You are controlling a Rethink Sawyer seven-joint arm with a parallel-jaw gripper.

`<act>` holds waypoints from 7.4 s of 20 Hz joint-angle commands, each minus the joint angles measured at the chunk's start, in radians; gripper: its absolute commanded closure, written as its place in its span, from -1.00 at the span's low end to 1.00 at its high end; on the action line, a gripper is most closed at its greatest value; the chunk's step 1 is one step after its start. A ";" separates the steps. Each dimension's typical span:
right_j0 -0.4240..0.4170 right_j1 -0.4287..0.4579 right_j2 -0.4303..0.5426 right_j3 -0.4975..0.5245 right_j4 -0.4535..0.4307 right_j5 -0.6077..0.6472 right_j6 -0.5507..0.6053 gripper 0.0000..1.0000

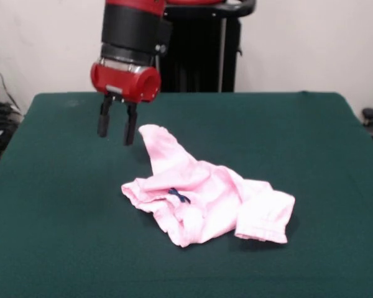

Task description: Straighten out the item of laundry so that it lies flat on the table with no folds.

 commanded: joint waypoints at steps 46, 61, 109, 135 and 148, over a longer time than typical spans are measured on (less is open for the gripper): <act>0.225 0.163 0.021 -0.055 -0.528 0.159 0.159 -1.00; 0.271 0.241 -0.079 -0.085 -0.359 0.057 0.199 1.00; 0.525 0.237 -0.064 0.312 0.635 -0.079 0.246 1.00; 0.560 -0.024 -0.237 0.243 0.805 0.237 0.066 -1.00; 0.544 0.229 -0.298 -0.075 0.828 0.105 0.083 -1.00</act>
